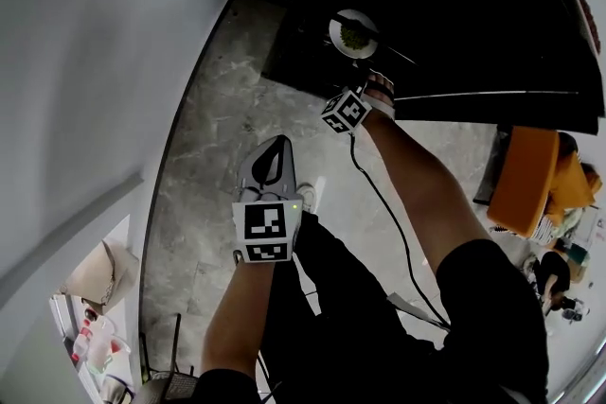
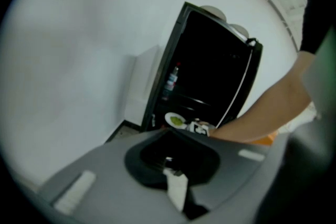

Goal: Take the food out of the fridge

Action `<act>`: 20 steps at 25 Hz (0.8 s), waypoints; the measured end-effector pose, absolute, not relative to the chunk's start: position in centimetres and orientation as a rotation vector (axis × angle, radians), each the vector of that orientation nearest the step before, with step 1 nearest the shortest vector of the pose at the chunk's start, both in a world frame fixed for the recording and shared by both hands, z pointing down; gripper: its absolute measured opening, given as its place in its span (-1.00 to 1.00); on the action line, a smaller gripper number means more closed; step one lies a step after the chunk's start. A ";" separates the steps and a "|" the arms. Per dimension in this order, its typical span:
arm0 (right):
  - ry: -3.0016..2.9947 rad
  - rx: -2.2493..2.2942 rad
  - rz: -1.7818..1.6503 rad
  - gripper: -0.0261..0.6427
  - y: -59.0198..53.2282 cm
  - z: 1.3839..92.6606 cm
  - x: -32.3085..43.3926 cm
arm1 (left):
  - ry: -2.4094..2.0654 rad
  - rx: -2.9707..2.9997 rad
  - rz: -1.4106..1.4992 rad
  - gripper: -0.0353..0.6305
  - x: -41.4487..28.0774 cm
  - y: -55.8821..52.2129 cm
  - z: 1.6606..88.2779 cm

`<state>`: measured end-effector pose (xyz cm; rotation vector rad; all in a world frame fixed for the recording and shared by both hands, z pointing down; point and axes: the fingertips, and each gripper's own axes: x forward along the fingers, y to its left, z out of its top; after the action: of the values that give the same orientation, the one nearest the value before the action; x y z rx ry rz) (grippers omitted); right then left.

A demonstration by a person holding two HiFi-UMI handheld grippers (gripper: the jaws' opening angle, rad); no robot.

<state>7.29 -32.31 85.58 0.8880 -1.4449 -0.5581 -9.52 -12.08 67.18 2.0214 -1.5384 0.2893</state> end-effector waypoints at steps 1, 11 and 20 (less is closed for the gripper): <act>-1.432 0.881 -0.577 -0.56 -32.9 86.3 7.3 | -1.538 2.025 0.288 -0.90 -9.6 -12.2 67.6; -1.347 0.866 -0.668 -0.69 -36.9 90.4 7.0 | -1.531 2.005 0.306 -0.90 -10.5 -11.4 71.7; -1.285 0.875 -0.794 -0.89 -36.3 88.5 6.3 | -1.543 1.992 0.303 -0.90 -11.0 -11.6 71.2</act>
<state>6.29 -36.34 88.48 0.8751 -1.2850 -0.7937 -10.99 -11.60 71.23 1.9917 -1.5433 0.3034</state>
